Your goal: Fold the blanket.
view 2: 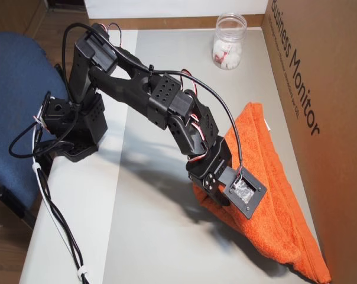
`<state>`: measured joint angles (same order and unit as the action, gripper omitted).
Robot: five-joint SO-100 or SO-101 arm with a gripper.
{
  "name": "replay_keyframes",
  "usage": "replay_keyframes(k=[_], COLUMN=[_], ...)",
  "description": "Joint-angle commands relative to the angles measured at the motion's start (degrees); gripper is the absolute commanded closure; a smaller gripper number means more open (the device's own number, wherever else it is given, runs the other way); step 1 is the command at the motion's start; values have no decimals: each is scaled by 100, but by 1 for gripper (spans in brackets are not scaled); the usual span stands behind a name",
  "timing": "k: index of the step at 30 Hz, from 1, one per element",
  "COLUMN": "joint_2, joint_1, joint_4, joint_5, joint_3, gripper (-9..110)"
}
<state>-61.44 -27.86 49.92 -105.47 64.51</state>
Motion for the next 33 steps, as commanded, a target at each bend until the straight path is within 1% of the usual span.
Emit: replay_keyframes(k=[1,13,18,23,26,33], joint_2=[-448,-360,-343,-290,26,773], joint_1=[-18,0,9,0,9,-35], joint_4=[-88,-88,-123,-861,-1160,-1292], joint_5=[-53,0,0,-9,26,44], joint_3=[-132,-1626,-1846,-1749,-1863,-2294], gripper=[102,102,102,102,102,102])
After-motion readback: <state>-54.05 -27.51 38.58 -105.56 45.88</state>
